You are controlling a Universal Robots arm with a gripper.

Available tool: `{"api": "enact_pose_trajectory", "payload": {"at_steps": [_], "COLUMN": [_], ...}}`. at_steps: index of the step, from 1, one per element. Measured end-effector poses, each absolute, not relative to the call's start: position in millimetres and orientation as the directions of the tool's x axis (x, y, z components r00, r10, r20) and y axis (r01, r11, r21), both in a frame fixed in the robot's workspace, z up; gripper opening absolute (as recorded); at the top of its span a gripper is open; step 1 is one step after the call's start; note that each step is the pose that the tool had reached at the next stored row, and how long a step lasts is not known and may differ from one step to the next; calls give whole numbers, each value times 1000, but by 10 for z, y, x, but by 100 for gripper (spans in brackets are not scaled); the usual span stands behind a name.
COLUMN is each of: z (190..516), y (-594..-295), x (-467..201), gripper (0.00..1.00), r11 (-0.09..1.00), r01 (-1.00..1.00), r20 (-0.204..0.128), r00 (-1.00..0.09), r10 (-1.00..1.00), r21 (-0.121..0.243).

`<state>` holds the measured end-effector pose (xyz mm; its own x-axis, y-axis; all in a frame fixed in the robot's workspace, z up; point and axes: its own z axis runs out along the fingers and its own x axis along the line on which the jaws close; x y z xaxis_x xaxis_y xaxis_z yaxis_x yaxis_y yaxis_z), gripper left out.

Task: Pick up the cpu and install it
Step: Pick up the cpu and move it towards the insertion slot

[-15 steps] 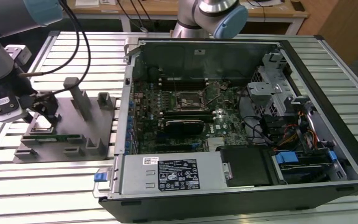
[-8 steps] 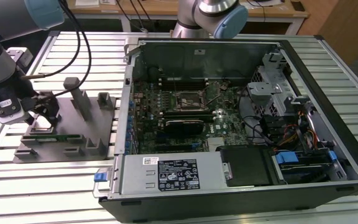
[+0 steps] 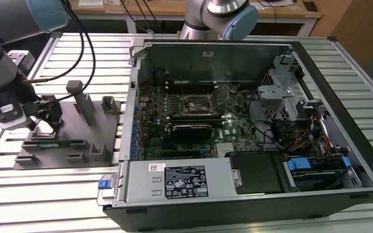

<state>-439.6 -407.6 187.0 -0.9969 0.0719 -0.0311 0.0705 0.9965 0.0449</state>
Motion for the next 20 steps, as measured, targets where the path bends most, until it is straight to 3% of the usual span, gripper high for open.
{"api": "enact_pose_trajectory", "payload": {"at_steps": [20], "z": [1825], "y": [-4071], "x": [-4396], "gripper": [65], "r11": [996], "r01": [70], "r20": [-30], "r00": [-997], "r10": [72], "r21": [60]}}
